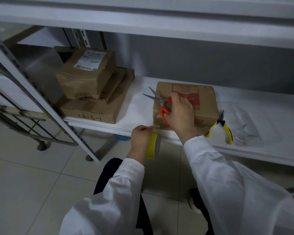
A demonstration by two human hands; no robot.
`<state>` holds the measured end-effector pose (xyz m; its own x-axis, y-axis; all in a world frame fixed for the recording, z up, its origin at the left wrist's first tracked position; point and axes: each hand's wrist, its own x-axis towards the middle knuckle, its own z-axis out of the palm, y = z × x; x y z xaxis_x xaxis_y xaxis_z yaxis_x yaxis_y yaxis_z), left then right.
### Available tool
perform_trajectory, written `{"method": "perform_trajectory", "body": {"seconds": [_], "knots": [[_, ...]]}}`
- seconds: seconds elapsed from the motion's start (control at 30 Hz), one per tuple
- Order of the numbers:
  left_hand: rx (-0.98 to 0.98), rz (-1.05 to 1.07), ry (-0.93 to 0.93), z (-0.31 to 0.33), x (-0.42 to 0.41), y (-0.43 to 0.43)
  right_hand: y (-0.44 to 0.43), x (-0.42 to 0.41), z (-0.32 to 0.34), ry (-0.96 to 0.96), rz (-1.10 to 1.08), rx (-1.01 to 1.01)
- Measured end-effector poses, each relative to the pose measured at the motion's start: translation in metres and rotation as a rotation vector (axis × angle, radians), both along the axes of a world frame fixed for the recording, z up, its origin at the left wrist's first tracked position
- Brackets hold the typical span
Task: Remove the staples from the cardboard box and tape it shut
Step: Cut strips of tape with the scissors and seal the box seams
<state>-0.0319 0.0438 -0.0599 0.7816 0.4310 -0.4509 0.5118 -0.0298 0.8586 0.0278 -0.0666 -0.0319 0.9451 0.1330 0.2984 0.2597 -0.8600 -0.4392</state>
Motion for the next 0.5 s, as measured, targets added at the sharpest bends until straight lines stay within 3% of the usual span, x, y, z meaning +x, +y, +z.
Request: {"method": "perform_trajectory", "body": {"seconds": [0.23, 0.37, 0.43, 0.5], "knots": [[-0.055, -0.014, -0.018, 0.002, -0.008, -0.004, 0.001, -0.002, 0.001, -0.02, -0.009, -0.012], [-0.137, -0.003, -0.029, 0.006, -0.008, -0.002, -0.007, -0.002, 0.012, 0.157, -0.045, 0.497], [-0.18, 0.008, -0.038, 0.011, -0.01, -0.002, -0.018, -0.002, 0.02, 0.187, -0.118, 0.563], [-0.248, 0.073, -0.099, 0.017, -0.009, -0.001, -0.034, -0.004, 0.028, 0.171, -0.213, 0.493]]}}
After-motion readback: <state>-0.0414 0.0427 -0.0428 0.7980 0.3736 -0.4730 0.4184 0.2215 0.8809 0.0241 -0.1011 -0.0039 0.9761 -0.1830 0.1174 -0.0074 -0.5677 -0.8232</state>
